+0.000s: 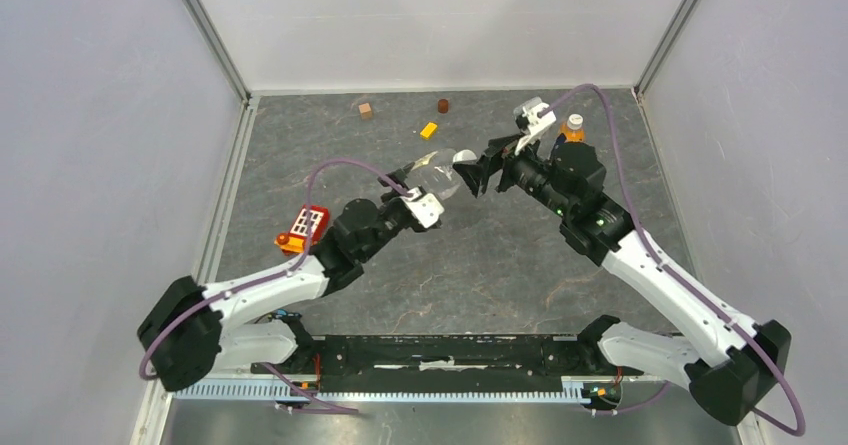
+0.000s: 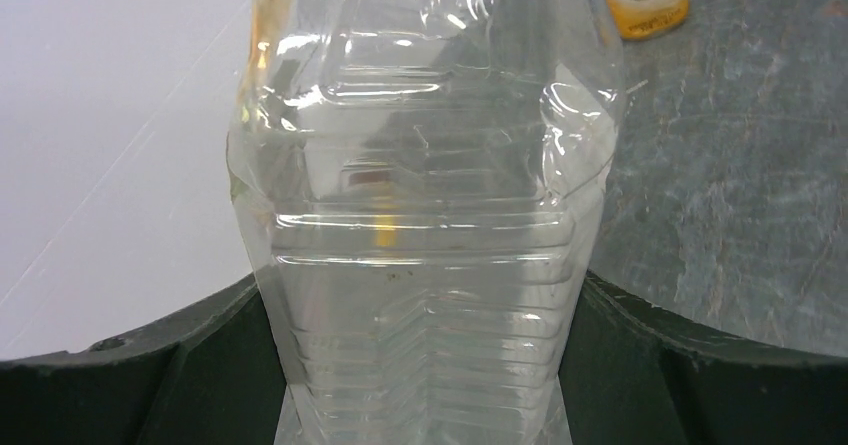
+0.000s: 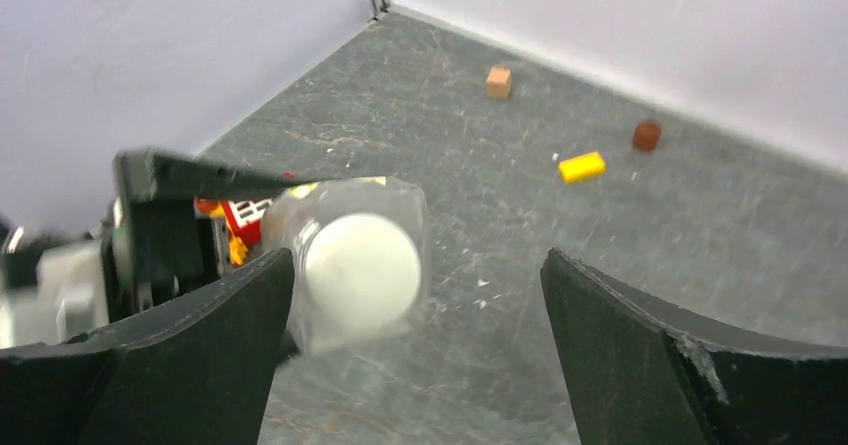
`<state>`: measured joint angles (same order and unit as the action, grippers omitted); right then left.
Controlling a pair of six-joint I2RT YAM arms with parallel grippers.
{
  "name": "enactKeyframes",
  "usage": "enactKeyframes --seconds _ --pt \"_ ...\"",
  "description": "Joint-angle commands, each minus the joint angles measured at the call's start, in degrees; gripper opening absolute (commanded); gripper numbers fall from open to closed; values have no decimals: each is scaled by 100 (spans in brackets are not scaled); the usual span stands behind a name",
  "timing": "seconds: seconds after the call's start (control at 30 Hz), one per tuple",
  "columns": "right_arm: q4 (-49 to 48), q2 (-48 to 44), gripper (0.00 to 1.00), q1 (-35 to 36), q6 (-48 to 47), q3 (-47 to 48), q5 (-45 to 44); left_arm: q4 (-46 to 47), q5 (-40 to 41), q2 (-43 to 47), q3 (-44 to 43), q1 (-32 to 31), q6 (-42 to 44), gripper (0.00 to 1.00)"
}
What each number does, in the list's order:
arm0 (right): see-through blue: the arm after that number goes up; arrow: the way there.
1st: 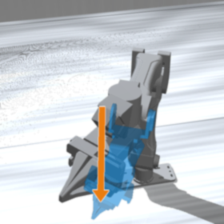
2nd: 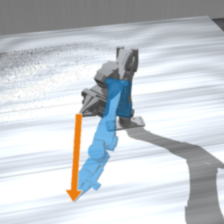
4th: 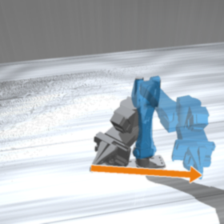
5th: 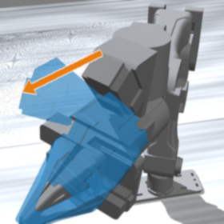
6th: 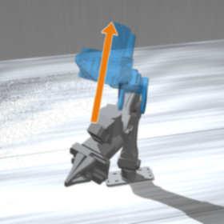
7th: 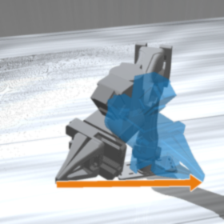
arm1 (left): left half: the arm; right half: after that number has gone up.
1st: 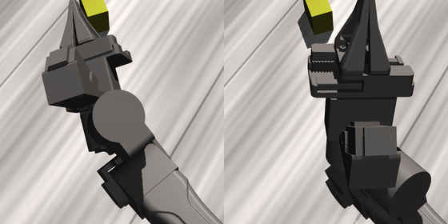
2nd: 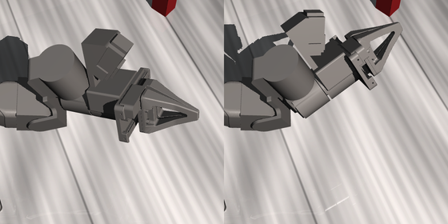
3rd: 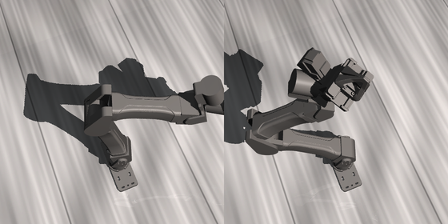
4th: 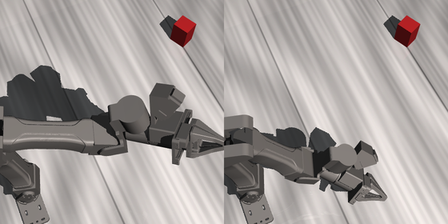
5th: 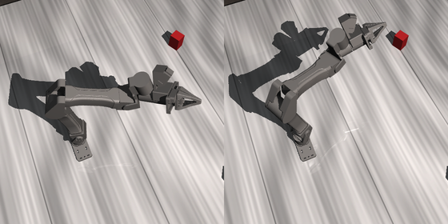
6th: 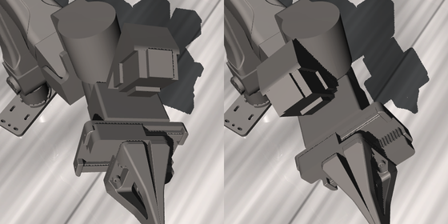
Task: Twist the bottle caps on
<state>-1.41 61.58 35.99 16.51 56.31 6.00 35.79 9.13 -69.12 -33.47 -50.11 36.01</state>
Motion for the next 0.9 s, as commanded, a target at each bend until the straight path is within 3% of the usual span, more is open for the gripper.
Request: enactKeyframes --seconds 0.0,0.17,0.4,0.53,0.63,0.77,0.87 --pt "-172 -661 98 29 -1743 -194 698 -1472 -1305 675 34 604 -461 24" --pt "97 -1204 98 31 -3351 -470 1236 -3639 -2743 967 -616 1401 -27 24" --pt "2218 -1031 98 28 -5947 160 2670 -6166 -3906 759 -1746 1831 1415 25" --pt "2648 -914 93 37 -6602 329 3057 -6583 -4435 653 -2038 1864 1722 25" --pt "2681 -831 81 108 -6707 368 3172 -6718 -4738 512 -2166 1864 1759 25" --pt "2695 -758 72 157 -6789 333 3215 -6919 -4917 358 -2329 1863 1895 26" --pt "2690 -724 70 255 -6837 280 3180 -6919 -4977 317 -2378 1862 1913 26"
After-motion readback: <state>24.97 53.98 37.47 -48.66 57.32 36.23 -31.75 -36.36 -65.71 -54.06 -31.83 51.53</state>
